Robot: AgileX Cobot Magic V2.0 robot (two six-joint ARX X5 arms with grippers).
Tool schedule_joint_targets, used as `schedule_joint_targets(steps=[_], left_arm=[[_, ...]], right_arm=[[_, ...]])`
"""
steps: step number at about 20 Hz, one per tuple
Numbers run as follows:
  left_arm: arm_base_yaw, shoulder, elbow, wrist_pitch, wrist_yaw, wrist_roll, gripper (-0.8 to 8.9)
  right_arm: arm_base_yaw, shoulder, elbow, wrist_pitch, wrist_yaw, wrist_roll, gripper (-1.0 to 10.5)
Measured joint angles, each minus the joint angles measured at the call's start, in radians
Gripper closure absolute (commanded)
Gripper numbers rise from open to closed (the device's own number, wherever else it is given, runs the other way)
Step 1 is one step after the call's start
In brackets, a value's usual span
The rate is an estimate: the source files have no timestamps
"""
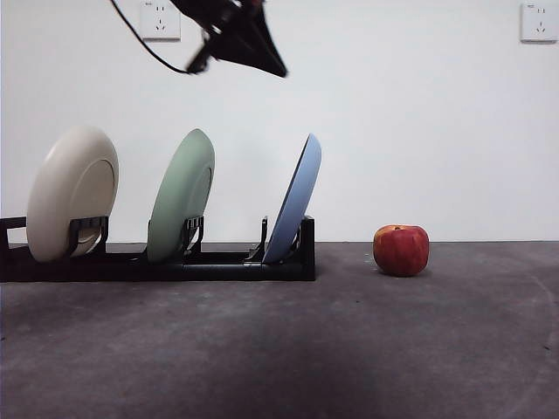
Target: Take the blue plate from the plate rack,put the plate on the table,take the apple from the table,put the apple in the plate
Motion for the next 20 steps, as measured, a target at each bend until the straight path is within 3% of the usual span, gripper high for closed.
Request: schedule_joint_targets(steps=[3, 5, 6, 11, 20], left_arm=[[-0.029, 0.076, 0.039, 0.014, 0.01, -0.037, 7.89], [-0.044, 0.12, 0.04, 0.019, 0.001, -0.07, 5.88], [-0.051, 0.135, 0.04, 0.019, -0.021, -0.082, 5.56], [-0.078, 0.143, 0.04, 0.021, -0.156, -0.091, 5.56], [-0.097, 0.159, 0.04, 0.023, -0.193, -0.091, 5.64]], right_arm=[[0.0, 0.004, 0.0, 0.026, 0.0, 0.0, 9.5], [0.0, 0.004, 0.0, 0.027, 0.0, 0.0, 9.5], [0.0, 0.004, 0.0, 0.027, 0.0, 0.0, 9.5], [0.0, 0.004, 0.0, 0.027, 0.0, 0.0, 9.5], [0.0, 0.004, 0.0, 0.016, 0.0, 0.0, 9.5]])
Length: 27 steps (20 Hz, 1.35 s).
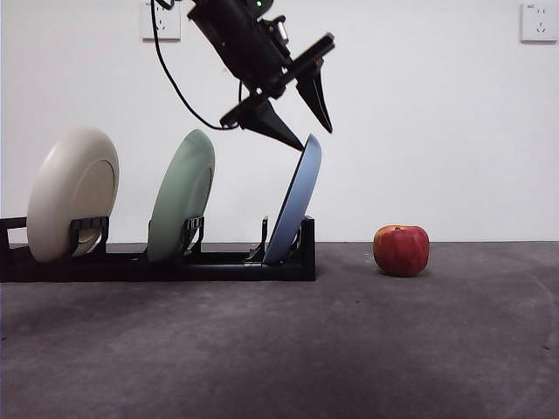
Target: Take the blue plate from the plate rack,put the plate on the table,take the apple from the table,put the apple in the plate
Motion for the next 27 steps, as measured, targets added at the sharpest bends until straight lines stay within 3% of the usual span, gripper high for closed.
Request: schedule_joint_targets(steps=[2, 4, 5, 18, 23, 27], left_arm=[[-0.001, 0.024, 0.0, -0.004, 0.0, 0.0, 6.09], [-0.002, 0.032, 0.0, -0.005, 0.0, 0.0, 7.86], [-0.002, 0.032, 0.0, 0.0, 0.0, 0.0, 8.26], [0.002, 0.011, 0.002, -0.042, 0.028, -0.002, 8.22], [0.003, -0.082, 0.002, -0.066, 0.084, -0.008, 8.22], [0.003, -0.199, 0.002, -0.071, 0.195, -0.008, 8.22]], right_arm=[[0.0, 0.0, 0.0, -0.013, 0.0, 0.0, 9.5], [0.0, 0.0, 0.0, -0.019, 0.0, 0.0, 9.5], [0.0, 0.0, 0.0, -0.019, 0.0, 0.0, 9.5], [0.0, 0.0, 0.0, -0.023, 0.008, -0.003, 9.5], [0.0, 0.0, 0.0, -0.027, 0.008, -0.003, 9.5], [0.0, 0.0, 0.0, -0.052, 0.008, -0.003, 9.5]])
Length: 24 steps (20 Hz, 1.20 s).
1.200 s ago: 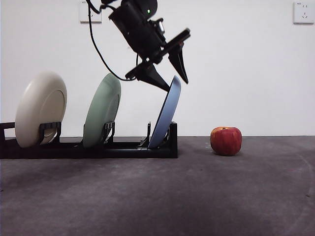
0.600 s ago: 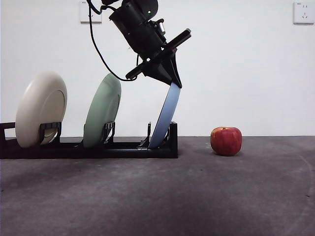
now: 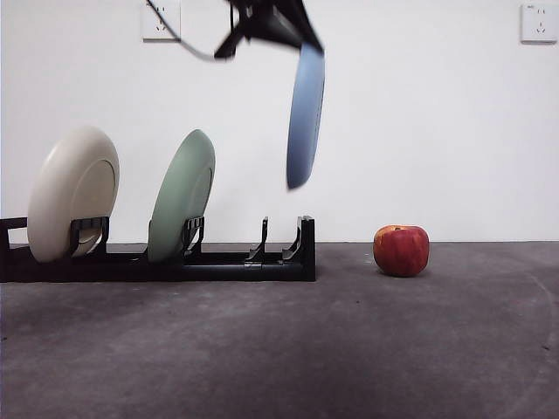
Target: Take the blue plate from the plate rack,put the plate on the table,take the apple from the table,put the apple in the plate
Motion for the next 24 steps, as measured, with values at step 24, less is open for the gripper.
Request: schedule_joint_targets(steps=[24], left_arm=[[-0.204, -0.42, -0.357, -0.404, -0.377, 0.431, 8.22]], right_arm=[[0.0, 0.0, 0.0, -0.065, 0.039, -0.023, 9.5]])
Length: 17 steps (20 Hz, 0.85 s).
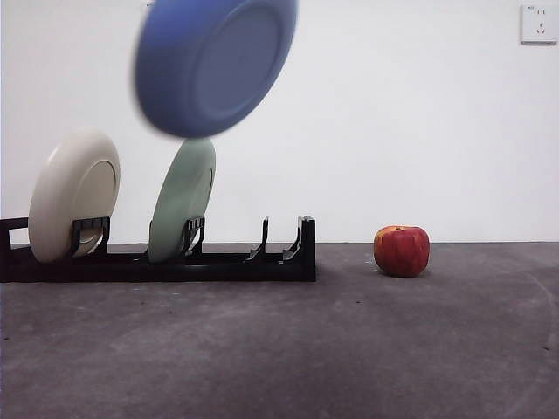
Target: Take the blue plate from the plate rack,put the plate on the table,take the apple from the table,put the apple in the plate
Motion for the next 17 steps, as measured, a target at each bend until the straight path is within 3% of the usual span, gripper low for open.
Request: schedule_joint_targets(steps=[5, 9, 14, 17], left_arm=[[-0.062, -0.079, -0.348, 0.235, -0.027, 0.0, 8.22], [-0.162, -0.074, -0.554, 0.335, -0.217, 0.006, 8.22], [-0.288, -0.074, -0.744, 0.505, -0.265, 0.032, 8.22], [-0.331, -0.074, -0.837, 0.595, -0.344, 0.048, 8.22]], right_arm=[[0.0, 0.0, 0.0, 0.022, 0.014, 0.0, 9.5], [0.0, 0.0, 0.0, 0.023, 0.014, 0.0, 9.5], [0.0, 0.0, 0.0, 0.023, 0.026, 0.0, 9.5], [0.0, 0.0, 0.0, 0.023, 0.033, 0.0, 9.5]])
